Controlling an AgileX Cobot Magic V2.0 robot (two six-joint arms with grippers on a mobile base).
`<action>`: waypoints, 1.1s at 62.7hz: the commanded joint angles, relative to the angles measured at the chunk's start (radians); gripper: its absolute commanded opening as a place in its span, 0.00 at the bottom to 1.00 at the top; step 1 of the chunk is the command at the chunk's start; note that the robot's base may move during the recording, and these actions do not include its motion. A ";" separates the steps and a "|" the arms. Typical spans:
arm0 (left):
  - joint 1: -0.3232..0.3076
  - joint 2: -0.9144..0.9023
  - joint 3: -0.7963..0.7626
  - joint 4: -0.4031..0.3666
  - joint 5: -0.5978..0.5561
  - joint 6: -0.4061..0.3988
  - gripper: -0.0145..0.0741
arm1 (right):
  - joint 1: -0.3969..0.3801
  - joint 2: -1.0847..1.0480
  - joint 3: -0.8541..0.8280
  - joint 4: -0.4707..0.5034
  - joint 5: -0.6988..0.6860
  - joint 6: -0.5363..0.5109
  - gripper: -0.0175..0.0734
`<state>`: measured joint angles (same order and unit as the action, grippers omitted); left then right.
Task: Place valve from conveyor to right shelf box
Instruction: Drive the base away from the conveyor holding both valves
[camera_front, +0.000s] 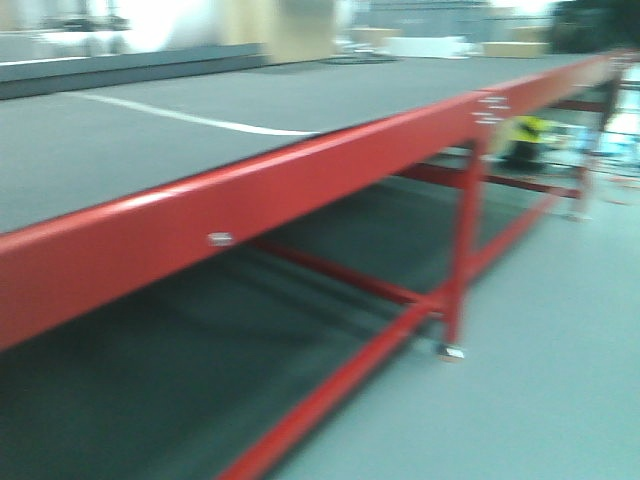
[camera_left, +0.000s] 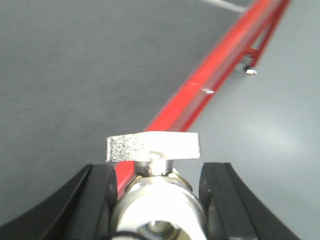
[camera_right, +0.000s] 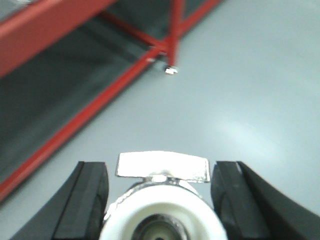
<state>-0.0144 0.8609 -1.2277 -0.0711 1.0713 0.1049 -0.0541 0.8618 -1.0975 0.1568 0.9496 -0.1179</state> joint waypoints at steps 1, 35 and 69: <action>-0.004 -0.007 -0.014 -0.010 -0.042 -0.001 0.04 | -0.003 -0.013 -0.008 0.000 -0.060 -0.006 0.01; -0.004 -0.007 -0.014 -0.010 -0.042 -0.001 0.04 | -0.003 -0.013 -0.008 0.000 -0.060 -0.006 0.01; -0.004 -0.007 -0.014 -0.010 -0.042 -0.001 0.04 | -0.003 -0.015 -0.008 0.000 -0.060 -0.006 0.01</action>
<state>-0.0144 0.8609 -1.2277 -0.0711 1.0713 0.1049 -0.0541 0.8601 -1.0975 0.1568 0.9496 -0.1179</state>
